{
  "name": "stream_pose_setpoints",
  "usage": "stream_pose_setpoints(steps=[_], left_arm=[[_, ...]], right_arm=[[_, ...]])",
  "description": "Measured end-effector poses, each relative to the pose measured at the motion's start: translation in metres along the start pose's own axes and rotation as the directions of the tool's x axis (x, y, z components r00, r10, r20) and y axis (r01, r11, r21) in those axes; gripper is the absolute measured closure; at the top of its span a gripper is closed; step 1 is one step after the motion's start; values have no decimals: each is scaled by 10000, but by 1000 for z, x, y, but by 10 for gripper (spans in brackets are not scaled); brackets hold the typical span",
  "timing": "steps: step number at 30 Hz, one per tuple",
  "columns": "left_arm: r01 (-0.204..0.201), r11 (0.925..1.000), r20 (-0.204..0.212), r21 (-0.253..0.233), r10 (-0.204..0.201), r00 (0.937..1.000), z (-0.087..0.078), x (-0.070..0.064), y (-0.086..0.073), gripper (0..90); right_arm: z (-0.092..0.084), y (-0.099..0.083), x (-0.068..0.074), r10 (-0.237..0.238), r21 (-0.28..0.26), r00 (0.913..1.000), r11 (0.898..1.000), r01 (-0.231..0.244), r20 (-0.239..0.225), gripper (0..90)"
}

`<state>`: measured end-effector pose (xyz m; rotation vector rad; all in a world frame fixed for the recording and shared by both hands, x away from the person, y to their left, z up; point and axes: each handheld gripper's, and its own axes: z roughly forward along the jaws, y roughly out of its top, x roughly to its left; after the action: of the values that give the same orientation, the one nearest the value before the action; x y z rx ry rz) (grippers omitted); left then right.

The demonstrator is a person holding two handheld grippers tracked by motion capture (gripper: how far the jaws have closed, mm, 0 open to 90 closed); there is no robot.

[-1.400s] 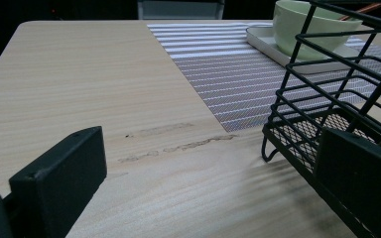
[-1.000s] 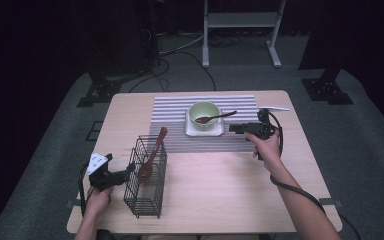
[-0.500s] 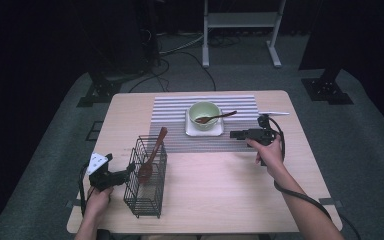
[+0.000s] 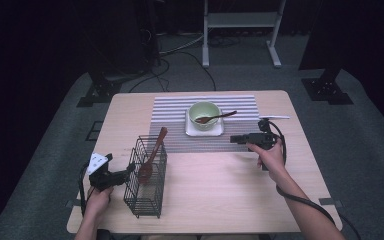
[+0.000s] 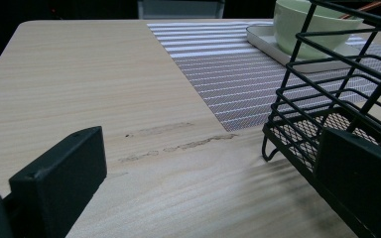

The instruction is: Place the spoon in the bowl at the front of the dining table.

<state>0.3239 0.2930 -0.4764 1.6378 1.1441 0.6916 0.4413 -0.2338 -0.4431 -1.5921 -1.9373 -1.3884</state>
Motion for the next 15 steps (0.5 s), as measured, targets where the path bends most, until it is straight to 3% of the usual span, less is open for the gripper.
stream_pose_setpoints(steps=[15], left_arm=[[-17,10000,-5,20,17,10000,0,0,0,0]], right_arm=[[-3,-12,-5,150,47,9994,9999,-148,-310,386]])
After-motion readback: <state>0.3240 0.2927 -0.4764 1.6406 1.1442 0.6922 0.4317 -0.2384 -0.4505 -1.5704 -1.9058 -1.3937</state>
